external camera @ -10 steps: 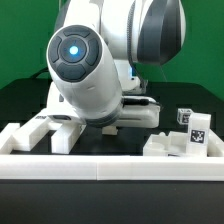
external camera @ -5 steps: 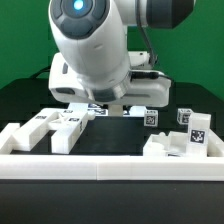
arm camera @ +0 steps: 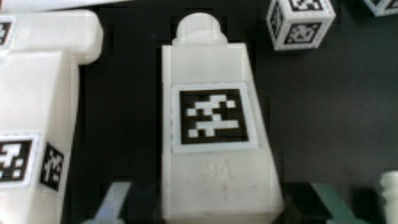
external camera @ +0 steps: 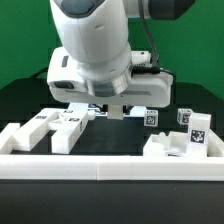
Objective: Assemble chair
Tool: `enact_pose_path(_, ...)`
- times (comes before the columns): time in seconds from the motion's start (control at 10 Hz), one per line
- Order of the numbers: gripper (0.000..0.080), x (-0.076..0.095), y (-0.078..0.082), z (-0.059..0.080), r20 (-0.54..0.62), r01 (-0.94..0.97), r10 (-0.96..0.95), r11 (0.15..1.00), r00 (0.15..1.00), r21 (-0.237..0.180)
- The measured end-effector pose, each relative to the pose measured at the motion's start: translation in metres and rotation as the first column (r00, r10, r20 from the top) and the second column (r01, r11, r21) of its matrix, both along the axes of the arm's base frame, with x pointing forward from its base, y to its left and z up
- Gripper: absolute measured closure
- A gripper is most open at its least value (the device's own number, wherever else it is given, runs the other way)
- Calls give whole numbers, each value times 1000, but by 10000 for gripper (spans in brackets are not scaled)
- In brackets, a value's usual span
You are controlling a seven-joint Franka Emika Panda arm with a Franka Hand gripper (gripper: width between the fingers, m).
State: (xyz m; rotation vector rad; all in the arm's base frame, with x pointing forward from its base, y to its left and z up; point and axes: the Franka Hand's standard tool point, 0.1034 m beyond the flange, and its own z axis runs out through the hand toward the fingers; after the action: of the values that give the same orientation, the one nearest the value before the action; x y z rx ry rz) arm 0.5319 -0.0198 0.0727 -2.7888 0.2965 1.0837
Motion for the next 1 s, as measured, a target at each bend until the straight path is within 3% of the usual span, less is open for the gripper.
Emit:
enact_pose_path(0.2,509,20,2,23,103,2,-1,1000,995,-11)
enact_pose_path(0.3,509,35,3,26,187,-2,7,1000,982,-27)
enact_pose_path(0.7,509,43,1,23,433,33,7,996,901,-84)
enact_pose_path(1.0,509,66,4,43,595,57,20,992,803,-110)
